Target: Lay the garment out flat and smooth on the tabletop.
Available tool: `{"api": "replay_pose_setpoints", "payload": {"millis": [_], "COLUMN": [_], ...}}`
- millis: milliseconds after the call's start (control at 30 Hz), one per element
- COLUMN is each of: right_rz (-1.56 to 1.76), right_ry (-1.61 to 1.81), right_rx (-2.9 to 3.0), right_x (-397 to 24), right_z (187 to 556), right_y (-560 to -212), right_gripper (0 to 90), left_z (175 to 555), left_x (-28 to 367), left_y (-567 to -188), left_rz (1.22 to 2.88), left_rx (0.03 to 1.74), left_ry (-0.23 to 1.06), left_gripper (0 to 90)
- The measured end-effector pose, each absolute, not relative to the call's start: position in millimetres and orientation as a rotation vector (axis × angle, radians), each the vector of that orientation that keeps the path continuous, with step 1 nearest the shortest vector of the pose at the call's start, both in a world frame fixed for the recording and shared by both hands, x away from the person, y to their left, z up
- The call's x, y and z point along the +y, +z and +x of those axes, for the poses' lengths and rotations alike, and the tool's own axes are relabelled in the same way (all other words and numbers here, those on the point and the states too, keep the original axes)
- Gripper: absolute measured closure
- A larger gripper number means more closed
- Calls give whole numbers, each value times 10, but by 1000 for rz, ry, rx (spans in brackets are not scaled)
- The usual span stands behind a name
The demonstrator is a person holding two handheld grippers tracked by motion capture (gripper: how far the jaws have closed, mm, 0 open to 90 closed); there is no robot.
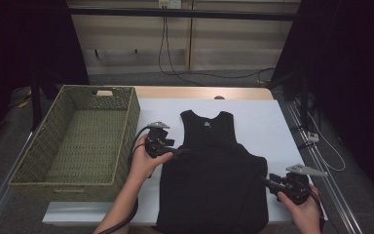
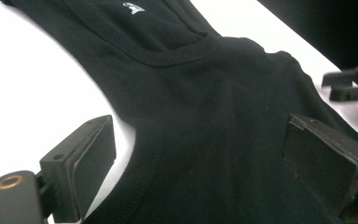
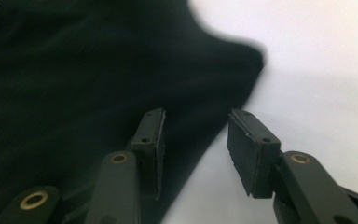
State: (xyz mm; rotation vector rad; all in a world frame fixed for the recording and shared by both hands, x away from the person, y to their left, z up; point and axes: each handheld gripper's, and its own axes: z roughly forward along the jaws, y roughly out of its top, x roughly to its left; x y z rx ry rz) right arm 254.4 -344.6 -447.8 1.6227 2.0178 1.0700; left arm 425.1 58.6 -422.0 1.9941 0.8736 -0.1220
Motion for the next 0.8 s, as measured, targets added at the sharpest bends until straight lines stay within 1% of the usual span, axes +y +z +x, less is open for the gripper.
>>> {"api": "replay_pose_setpoints", "payload": {"millis": [167, 267, 300, 333, 467, 700, 800], "right_rz": [1568, 1542, 1524, 1508, 1544, 1625, 1631], "right_ry": [1014, 1007, 989, 991, 1004, 1026, 1058], "right_rx": [2089, 2113, 2114, 2145, 2131, 2012, 1992], "right_x": [-3310, -3215, -3178, -3161, -3222, -3581, -3669], "right_z": [2345, 2252, 2224, 2210, 2213, 2205, 2239], "right_y": [-4511, -4511, -4513, -4505, -4493, -4442, -4437], "right_gripper": [621, 709, 813, 885, 893, 896, 895], "left_z": [4240, 4242, 4244, 4248, 4264, 4298, 4298], "left_x": [577, 575, 571, 568, 571, 556, 539], "left_y": [-4191, -4195, -4199, -4200, -4191, -4181, -4183], "left_rz": [1985, 1991, 1988, 1990, 1983, 1975, 1968], "left_rx": [876, 875, 879, 880, 881, 880, 882], "left_ry": [-117, -114, -112, -110, -112, -115, -118], "left_gripper": [96, 96, 95, 96, 96, 96, 96]}}
